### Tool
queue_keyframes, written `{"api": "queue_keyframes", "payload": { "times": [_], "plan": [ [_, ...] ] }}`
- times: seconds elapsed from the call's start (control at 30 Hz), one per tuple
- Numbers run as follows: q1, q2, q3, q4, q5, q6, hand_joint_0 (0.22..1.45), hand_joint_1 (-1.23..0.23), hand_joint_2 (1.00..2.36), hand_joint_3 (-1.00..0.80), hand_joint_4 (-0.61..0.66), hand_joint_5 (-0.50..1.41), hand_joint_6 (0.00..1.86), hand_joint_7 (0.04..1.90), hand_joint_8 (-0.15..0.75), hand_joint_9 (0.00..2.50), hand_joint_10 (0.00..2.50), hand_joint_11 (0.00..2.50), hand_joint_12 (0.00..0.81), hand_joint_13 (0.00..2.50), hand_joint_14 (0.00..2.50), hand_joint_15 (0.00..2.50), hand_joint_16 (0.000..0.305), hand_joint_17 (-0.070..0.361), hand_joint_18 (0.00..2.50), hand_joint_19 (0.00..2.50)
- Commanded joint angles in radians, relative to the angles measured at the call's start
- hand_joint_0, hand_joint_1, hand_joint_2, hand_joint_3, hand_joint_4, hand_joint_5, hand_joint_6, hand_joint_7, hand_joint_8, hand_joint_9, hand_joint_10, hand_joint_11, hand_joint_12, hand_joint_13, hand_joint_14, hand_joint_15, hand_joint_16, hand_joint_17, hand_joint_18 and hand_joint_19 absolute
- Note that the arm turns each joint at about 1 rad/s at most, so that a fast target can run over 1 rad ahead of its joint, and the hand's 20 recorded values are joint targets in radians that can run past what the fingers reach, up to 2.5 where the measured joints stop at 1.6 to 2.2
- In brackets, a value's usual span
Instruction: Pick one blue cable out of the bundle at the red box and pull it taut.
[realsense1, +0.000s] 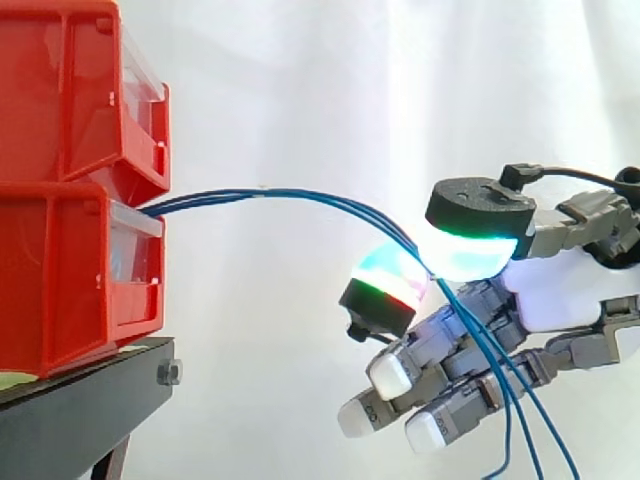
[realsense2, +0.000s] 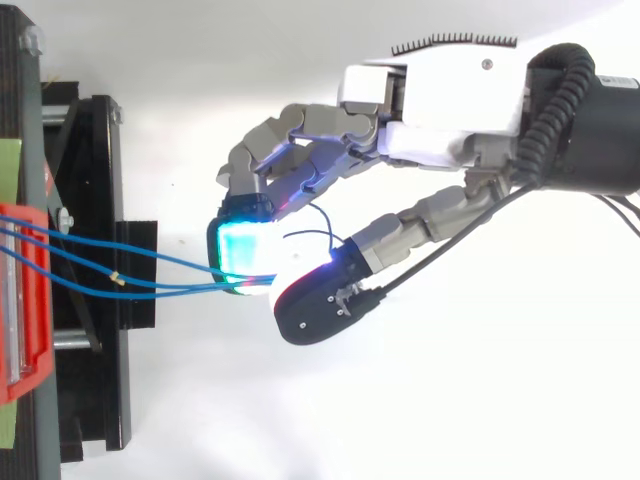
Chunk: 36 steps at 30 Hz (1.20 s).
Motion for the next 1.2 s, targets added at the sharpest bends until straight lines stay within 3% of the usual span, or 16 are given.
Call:
{"api": "queue_keyframes", "payload": {
  "times": [0.0, 0.3, 0.43, 0.53, 0.8, 1.0, 1.17],
  "plan": [
    [0.0, 0.0, 0.001, 0.0, 0.0, 0.0, 0.56, -0.63, 1.01, -0.18, -0.12, -0.13, 0.83, 1.07, 0.268, 0.73, 0.01, 0.39, 0.365, 0.26, 0.0, 0.07, 0.055, 0.123, 0.41, 0.27],
    [0.0, 0.0, -0.001, 0.0, 0.0, 0.0, 0.57, -0.63, 1.01, -0.15, -0.06, -0.1, 0.77, 0.93, 0.266, 0.75, 0.01, 0.36, 0.374, 0.26, 0.0, 0.06, 0.057, 0.127, 0.41, 0.26],
    [0.0, 0.0, -0.001, 0.0, 0.0, 0.001, 0.58, -0.61, 1.01, -0.15, 0.0, -0.08, 0.7, 1.01, 0.265, 0.75, 0.01, 0.35, 0.374, 0.26, 0.0, 0.05, 0.057, 0.128, 0.41, 0.26],
    [0.0, 0.0, -0.001, 0.003, 0.0, 0.0, 0.59, -0.59, 1.01, -0.14, 0.01, -0.05, 0.58, 1.24, 0.263, 0.75, 0.01, 0.34, 0.372, 0.26, 0.0, 0.06, 0.056, 0.126, 0.41, 0.26],
    [0.002, 0.0, -0.001, 0.001, 0.0, 0.001, 0.59, -0.57, 1.01, -0.15, 0.03, -0.05, 0.53, 1.33, 0.26, 0.76, 0.01, 0.35, 0.365, 0.26, 0.0, 0.06, 0.055, 0.124, 0.39, 0.27],
    [0.002, 0.0, 0.001, 0.0, 0.0, 0.001, 0.52, -0.47, 1.01, -0.34, 0.03, -0.06, 0.53, 1.35, 0.254, 0.73, 0.01, 0.38, 0.339, 0.22, 0.0, 0.08, 0.049, 0.11, 0.31, 0.32],
    [0.002, 0.0, -0.001, 0.0, 0.0, 0.001, 0.47, -0.42, 1.0, -0.5, 0.08, -0.06, 0.55, 1.29, 0.285, 0.73, 0.01, 0.38, 0.362, 0.23, 0.0, 0.08, 0.054, 0.121, 0.33, 0.31]
  ]
}}
